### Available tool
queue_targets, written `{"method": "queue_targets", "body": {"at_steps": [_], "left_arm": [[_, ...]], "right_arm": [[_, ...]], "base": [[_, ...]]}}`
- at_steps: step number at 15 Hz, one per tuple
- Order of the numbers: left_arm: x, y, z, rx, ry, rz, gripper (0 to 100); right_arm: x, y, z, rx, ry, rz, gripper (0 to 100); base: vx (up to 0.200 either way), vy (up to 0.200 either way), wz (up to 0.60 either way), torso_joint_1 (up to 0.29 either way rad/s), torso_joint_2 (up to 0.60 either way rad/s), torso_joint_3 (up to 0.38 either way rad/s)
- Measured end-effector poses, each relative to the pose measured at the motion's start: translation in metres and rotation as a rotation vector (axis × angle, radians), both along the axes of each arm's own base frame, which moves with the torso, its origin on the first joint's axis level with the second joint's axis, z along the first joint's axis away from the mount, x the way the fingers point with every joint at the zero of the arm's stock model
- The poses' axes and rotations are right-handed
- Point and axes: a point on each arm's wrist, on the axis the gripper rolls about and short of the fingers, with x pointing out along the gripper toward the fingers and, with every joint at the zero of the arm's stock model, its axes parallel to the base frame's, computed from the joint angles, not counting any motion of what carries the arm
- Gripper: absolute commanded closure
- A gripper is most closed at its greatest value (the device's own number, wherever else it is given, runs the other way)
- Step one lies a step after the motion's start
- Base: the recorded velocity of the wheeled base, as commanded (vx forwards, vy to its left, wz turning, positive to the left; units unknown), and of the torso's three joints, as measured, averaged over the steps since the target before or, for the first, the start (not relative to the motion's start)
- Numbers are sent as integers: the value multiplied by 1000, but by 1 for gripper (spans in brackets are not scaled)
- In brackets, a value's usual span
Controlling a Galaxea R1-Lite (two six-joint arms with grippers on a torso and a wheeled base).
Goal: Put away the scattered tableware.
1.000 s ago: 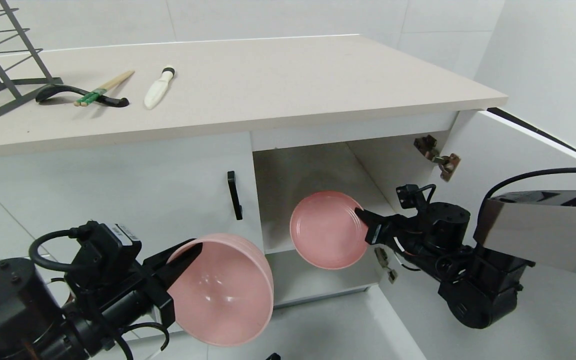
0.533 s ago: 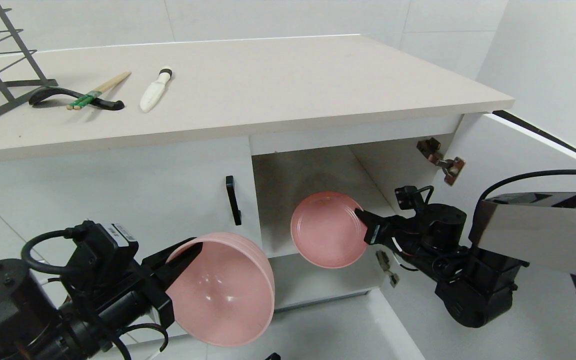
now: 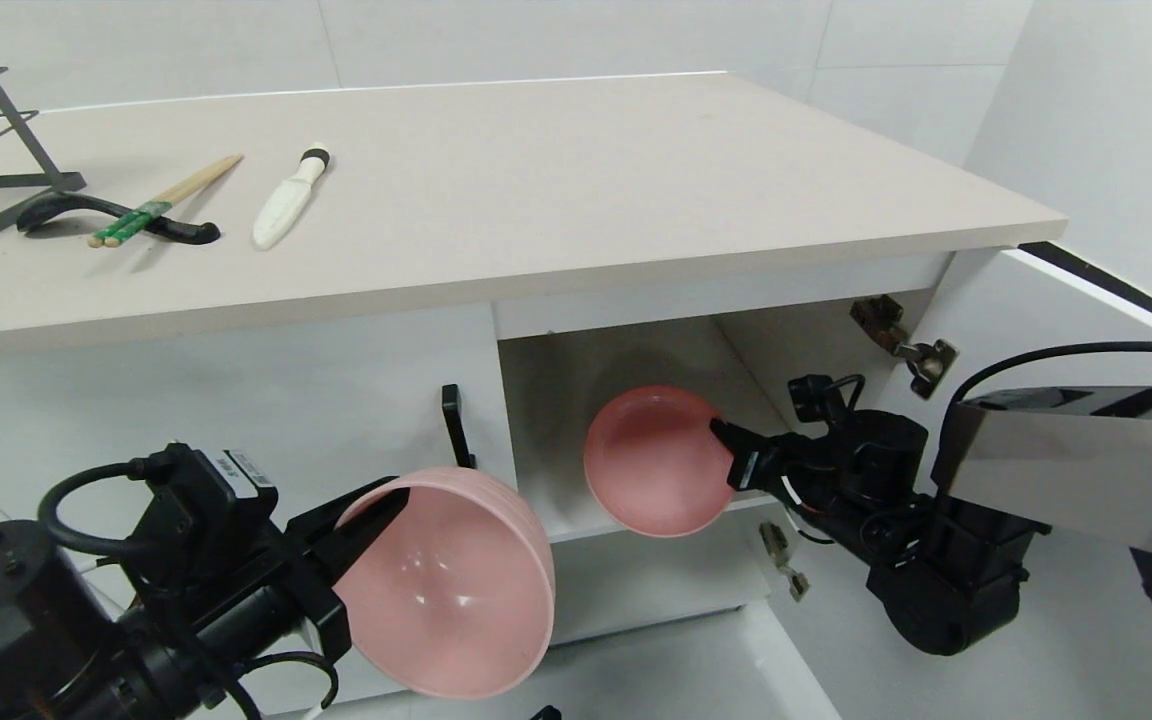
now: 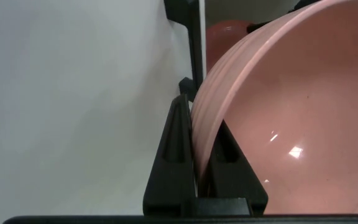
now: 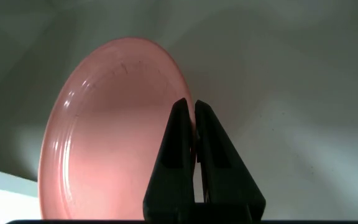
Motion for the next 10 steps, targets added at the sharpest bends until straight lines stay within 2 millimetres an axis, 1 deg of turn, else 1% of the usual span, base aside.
{"method": "queue_targets", "body": {"at_steps": [2,5,7,10], "left_arm": [[0,0,0,0,1,-1,100],[0,-1,-1,4,4,0,100],[1,-1,-2,6,7,1,100],[1,0,-2,6,8,6,100]], "right_arm": [[1,1,-1,2,-2,3,100],[8,2,-7,2,-7,-1,100],[18,4,-12,7,-27,-5,100],[31,7,-26,9,-36,-9,100]], "base": [[0,0,0,0,0,0],[0,0,0,0,0,0],[0,0,0,0,0,0],[0,0,0,0,0,0]]}}
